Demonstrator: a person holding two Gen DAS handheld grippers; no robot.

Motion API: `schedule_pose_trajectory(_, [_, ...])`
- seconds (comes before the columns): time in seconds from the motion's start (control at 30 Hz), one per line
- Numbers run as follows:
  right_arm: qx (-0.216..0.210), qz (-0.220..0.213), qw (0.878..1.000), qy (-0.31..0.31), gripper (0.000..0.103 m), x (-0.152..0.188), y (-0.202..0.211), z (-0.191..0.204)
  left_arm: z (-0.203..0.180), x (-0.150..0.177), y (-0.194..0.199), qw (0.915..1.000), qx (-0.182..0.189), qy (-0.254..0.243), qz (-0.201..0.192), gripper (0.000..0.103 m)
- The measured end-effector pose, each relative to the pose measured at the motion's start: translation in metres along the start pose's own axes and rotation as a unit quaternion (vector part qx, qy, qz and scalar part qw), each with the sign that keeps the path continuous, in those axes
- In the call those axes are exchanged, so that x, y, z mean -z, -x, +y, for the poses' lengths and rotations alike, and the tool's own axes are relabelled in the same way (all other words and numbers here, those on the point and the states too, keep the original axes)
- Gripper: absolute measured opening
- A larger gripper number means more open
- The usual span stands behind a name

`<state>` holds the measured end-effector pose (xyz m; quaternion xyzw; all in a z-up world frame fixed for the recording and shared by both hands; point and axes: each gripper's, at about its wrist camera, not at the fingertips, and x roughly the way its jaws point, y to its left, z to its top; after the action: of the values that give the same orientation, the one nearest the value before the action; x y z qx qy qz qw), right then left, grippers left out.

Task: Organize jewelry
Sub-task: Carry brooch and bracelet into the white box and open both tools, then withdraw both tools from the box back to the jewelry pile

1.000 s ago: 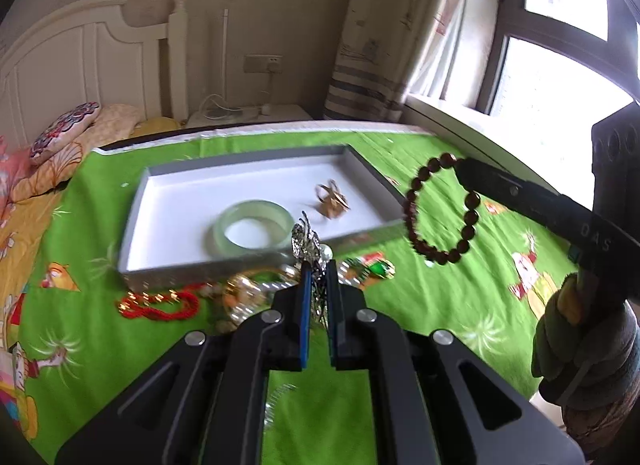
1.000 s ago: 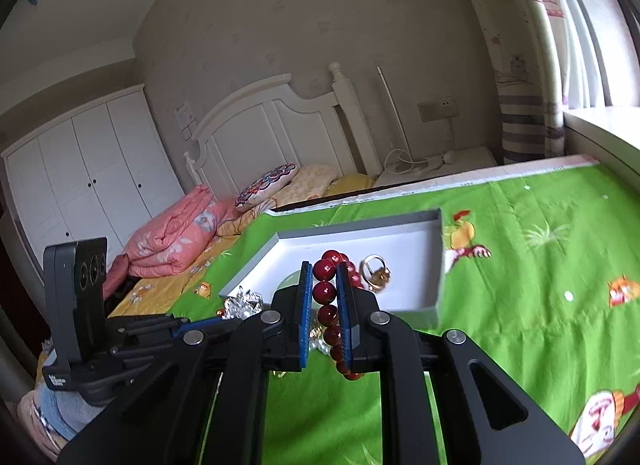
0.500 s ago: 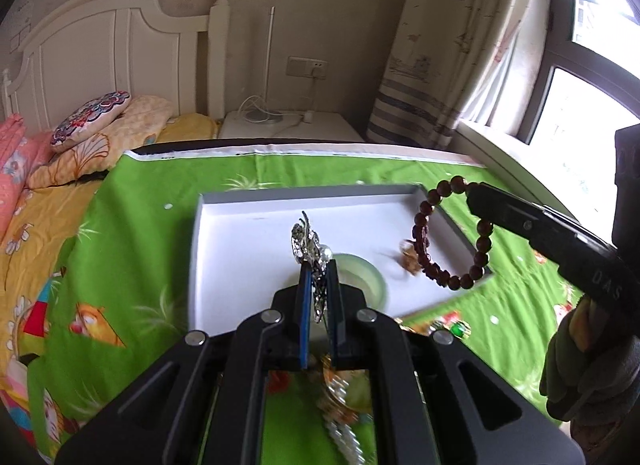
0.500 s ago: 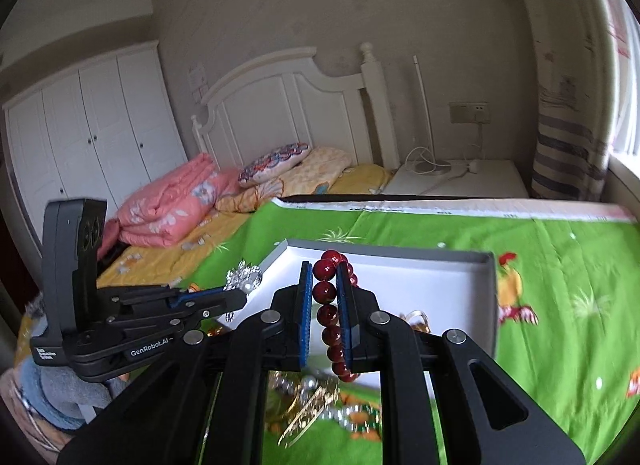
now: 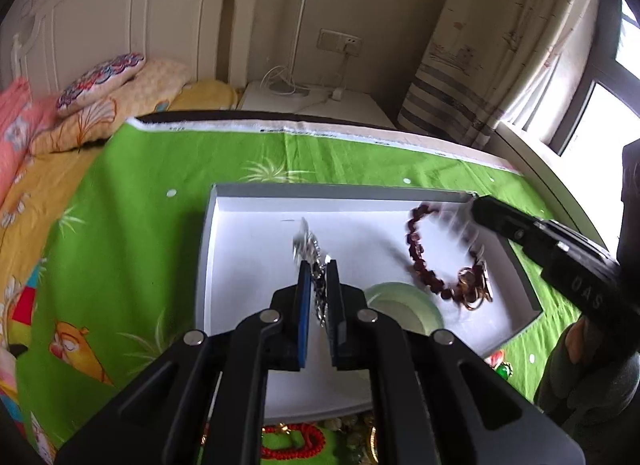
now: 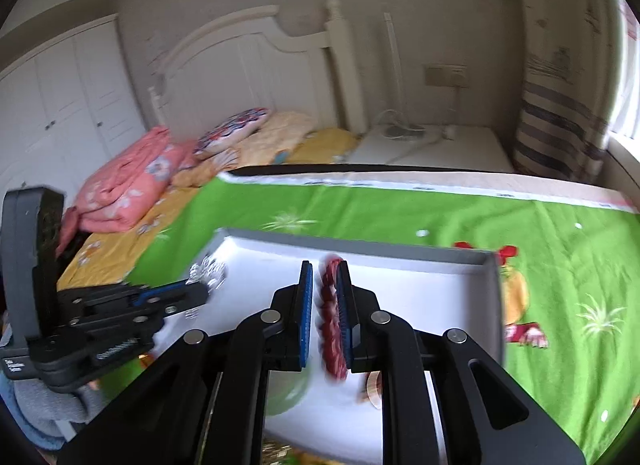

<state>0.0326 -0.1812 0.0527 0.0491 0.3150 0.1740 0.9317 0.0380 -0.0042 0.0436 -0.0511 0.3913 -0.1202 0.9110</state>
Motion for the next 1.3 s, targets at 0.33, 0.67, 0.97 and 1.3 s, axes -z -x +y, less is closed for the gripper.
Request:
schedule_pose_trajectory(0.33, [0.005, -0.014, 1.0, -0.011, 0.055, 0.007, 0.024, -0.017, 0.002, 0.008, 0.007, 0.9997, -0.014, 0.0, -0.018, 0.061])
schedule_pose_trajectory(0.67, [-0.004, -0.014, 0.999, -0.044, 0.06, 0.038, 0.05, -0.03, 0.0, 0.032, 0.043, 0.9967, -0.061, -0.022, -0.048, 0.095])
schedule_pose_trajectory(0.97, [-0.02, 0.008, 0.996, -0.081, 0.061, 0.086, 0.073, -0.03, 0.032, 0.092, 0.077, 0.9956, -0.079, 0.025, -0.043, 0.1])
schedule_pose_trajectory(1.3, [-0.017, 0.082, 0.996, 0.036, 0.061, 0.12, 0.069, 0.036, 0.06, 0.112, 0.093, 0.9944, -0.049, 0.078, -0.052, 0.1])
